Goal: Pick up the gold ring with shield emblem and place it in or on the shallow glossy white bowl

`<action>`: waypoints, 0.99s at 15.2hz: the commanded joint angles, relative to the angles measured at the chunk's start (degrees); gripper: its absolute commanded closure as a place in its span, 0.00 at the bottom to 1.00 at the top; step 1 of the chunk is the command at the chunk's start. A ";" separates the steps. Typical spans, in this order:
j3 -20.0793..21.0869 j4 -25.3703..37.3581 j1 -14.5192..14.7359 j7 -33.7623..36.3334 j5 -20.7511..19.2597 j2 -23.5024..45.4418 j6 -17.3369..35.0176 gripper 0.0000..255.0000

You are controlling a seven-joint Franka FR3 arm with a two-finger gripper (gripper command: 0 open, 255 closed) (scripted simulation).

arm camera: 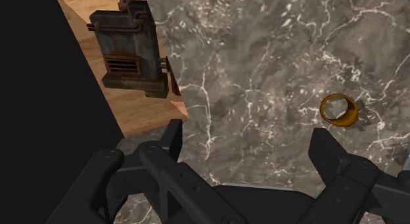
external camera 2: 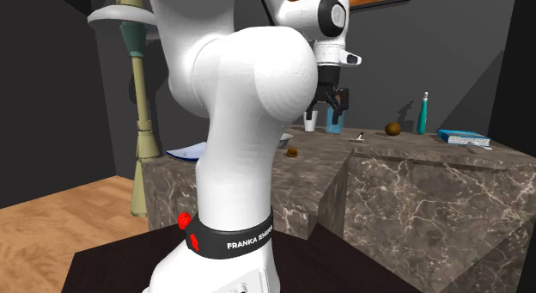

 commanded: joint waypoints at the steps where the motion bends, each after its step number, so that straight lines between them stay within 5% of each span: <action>1: 1.07 0.44 0.93 0.85 1.37 2.85 2.62 0.00; 15: 6.87 7.58 5.58 6.47 4.32 24.69 18.81 0.00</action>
